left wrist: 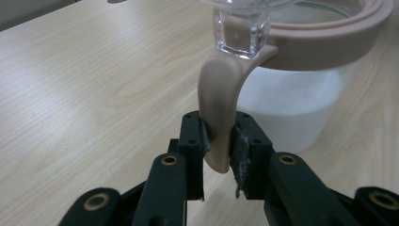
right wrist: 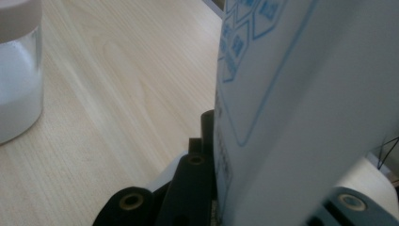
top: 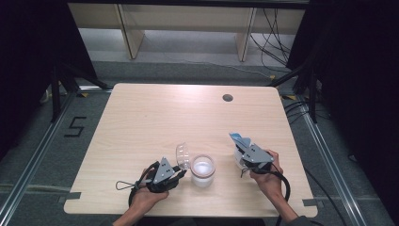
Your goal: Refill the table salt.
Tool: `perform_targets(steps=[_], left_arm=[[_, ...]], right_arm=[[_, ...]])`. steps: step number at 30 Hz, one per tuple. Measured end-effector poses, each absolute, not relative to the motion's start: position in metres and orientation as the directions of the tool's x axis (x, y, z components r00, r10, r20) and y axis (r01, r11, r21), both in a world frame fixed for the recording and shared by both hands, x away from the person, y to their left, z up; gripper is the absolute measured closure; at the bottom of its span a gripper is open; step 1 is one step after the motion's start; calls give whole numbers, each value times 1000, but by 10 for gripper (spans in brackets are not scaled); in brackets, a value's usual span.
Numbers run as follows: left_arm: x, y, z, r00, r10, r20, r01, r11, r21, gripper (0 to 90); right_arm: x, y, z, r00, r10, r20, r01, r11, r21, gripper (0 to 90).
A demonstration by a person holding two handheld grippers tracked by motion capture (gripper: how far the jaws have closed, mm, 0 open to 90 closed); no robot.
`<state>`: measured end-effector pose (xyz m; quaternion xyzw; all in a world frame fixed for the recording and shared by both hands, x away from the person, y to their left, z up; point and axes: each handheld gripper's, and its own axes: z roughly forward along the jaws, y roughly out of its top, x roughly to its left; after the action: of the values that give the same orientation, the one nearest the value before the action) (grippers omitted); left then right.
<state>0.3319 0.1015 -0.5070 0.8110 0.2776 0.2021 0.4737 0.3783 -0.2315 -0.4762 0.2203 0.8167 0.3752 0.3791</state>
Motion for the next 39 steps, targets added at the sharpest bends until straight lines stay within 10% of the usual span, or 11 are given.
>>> perform_targets(steps=[16, 39], left_arm=[[332, 102, -507, 765, 640, 70, 252, -398, 882, 744], [333, 102, -506, 770, 635, 64, 249, -392, 885, 705]], right_arm=[[383, -238, -483, -641, 663, -387, 111, 579, 807, 873], [377, -241, -480, -615, 748, -251, 166, 433, 886, 490]])
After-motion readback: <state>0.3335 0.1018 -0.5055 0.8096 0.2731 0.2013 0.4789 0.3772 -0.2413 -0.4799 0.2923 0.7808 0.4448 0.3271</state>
